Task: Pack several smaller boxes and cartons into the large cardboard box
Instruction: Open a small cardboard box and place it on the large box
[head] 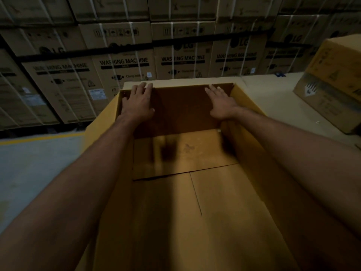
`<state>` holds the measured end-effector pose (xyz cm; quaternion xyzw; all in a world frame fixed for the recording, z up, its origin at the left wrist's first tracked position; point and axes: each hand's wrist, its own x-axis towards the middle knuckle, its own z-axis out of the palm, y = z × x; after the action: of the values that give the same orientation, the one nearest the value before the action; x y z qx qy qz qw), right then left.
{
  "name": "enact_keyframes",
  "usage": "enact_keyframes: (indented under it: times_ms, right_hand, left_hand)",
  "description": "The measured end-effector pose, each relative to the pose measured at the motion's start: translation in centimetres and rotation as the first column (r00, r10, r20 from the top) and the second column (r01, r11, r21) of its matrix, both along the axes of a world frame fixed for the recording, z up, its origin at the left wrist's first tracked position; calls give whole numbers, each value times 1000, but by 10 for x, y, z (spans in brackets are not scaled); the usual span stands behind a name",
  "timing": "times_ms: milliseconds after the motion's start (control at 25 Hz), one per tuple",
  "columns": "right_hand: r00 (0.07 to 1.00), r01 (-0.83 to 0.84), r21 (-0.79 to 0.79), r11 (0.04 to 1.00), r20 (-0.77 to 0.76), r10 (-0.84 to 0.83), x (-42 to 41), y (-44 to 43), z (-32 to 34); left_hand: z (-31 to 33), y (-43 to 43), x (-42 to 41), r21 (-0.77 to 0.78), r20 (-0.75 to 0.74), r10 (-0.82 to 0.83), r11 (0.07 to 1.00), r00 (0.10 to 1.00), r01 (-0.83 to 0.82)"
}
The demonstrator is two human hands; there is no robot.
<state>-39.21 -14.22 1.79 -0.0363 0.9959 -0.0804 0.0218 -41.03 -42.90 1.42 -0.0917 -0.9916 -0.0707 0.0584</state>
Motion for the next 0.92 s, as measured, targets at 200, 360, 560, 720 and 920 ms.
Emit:
enact_keyframes:
  times_ms: [200,360,560,720,920]
  right_hand:
    - [992,-94,-74,993,-85,88,76,25,12]
    - [977,-180,-63,982,-124,171,154,48,33]
    - [948,-262,-33,964,-193,251,257,82,48]
    - [906,-349,17,937,-252,341,329,113,56]
    - [849,-374,75,924,-373,374,412,155,53]
  left_hand:
    - [30,28,60,-86,45,-121,988,992,125]
    - [47,44,145,-55,-54,-96,994,994,93]
    - [77,83,279,-92,-86,-138,987,987,130]
    - [86,135,385,-85,-158,-74,994,985,62]
    - [61,220,479,6,-251,79,997,965,-80]
